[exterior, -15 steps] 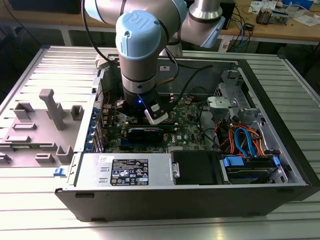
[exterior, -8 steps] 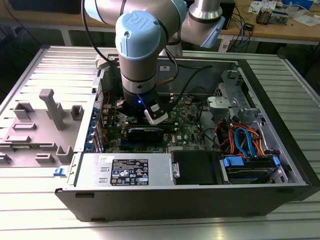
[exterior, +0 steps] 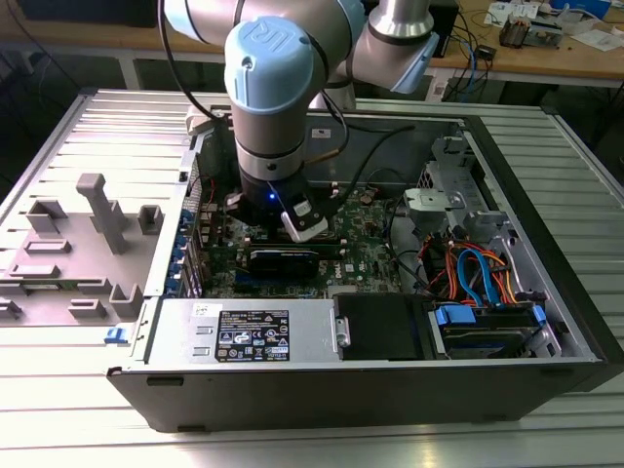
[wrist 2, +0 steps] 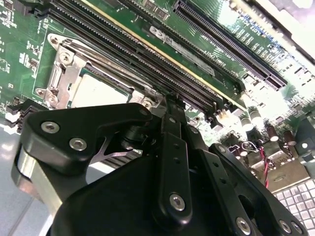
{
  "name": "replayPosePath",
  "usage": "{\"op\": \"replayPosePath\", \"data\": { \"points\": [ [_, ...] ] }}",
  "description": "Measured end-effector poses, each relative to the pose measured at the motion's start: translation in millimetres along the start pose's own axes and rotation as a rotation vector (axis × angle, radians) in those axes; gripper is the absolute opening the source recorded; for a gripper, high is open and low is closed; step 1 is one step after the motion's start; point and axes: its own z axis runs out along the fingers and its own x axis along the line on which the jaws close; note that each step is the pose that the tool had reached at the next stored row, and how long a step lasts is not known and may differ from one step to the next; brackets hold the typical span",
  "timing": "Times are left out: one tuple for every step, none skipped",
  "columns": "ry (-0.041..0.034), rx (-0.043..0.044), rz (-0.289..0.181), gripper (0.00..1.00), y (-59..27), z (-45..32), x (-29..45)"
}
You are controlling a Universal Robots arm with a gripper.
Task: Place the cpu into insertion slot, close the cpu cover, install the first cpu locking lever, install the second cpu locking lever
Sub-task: 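Install the second cpu locking lever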
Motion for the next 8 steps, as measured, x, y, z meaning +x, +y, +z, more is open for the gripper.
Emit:
{"op": "replayPosePath", "data": {
  "points": [
    [0.0001,0.0001,0.000,0.11,0.2,-0.9,0.0],
    [0.0000,0.0001,0.000,0.11,0.3,-1.6,0.0],
    [0.0000,0.0000,0.000,0.11,0.6,-2.9,-0.1],
    [0.0000,0.0000,0.000,0.11,1.0,-4.6,-0.1],
    [0.0000,0.0001,0.000,0.11,1.3,-6.1,-0.1],
    [0.0000,0.0001,0.000,0.11,1.7,-8.2,-0.1],
    [0.0000,0.0001,0.000,0.11,1.9,-9.0,-0.1],
    [-0.0001,-0.0002,0.000,0.11,2.0,-9.1,-0.2]
  ]
}}
